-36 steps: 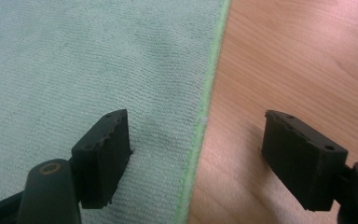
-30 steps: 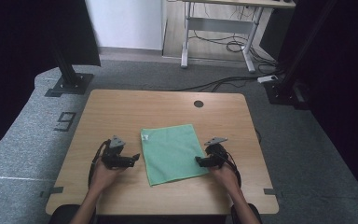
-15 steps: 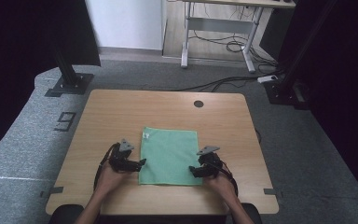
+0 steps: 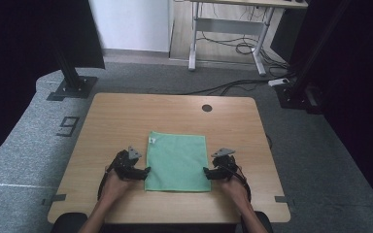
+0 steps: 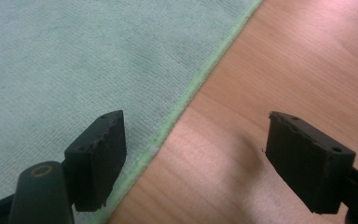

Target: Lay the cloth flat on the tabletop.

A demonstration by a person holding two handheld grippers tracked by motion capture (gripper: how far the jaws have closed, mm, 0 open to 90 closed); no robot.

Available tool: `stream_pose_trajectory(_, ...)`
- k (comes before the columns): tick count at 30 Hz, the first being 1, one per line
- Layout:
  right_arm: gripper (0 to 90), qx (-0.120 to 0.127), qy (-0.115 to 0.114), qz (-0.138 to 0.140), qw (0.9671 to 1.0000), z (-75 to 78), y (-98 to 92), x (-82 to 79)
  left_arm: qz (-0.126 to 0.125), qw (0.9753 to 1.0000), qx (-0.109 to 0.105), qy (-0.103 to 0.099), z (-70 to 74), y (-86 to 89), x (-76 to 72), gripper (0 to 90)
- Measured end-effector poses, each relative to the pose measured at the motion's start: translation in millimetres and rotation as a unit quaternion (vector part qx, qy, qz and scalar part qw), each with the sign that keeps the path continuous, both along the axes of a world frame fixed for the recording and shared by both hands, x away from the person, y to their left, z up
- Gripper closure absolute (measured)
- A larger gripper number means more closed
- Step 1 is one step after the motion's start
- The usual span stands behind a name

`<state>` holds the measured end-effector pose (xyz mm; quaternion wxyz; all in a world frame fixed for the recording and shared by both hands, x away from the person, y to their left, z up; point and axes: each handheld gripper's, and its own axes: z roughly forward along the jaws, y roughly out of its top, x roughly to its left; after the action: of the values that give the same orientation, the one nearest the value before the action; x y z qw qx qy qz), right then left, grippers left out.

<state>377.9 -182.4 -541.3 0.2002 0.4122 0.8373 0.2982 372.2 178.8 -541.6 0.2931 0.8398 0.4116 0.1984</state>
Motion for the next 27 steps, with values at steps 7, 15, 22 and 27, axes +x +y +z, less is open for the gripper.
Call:
stream_pose_trajectory(7,19.9,0.007,0.001,-0.012,0.9999,-0.9,-1.9,18.7,0.016,0.9998,-0.008,-0.002,-1.4,1.0,18.7,9.2)
stream_pose_trajectory(15,19.7,0.035,0.013,-0.02,0.9991,-3.9,-8.8,34.2,0.023,0.9986,-0.046,0.008,-6.2,7.5,31.7,9.5)
stream_pose_trajectory(22,21.4,0.031,0.012,-0.01,0.9994,-2.1,-9.0,34.0,0.008,0.9988,-0.049,0.001,5.5,8.3,28.3,10.3)
stream_pose_trajectory(27,17.6,0.05,0.005,-0.004,0.9987,7.9,-14.2,29.0,-0.012,0.9985,-0.052,-0.007,22.8,15.6,16.8,9.3)
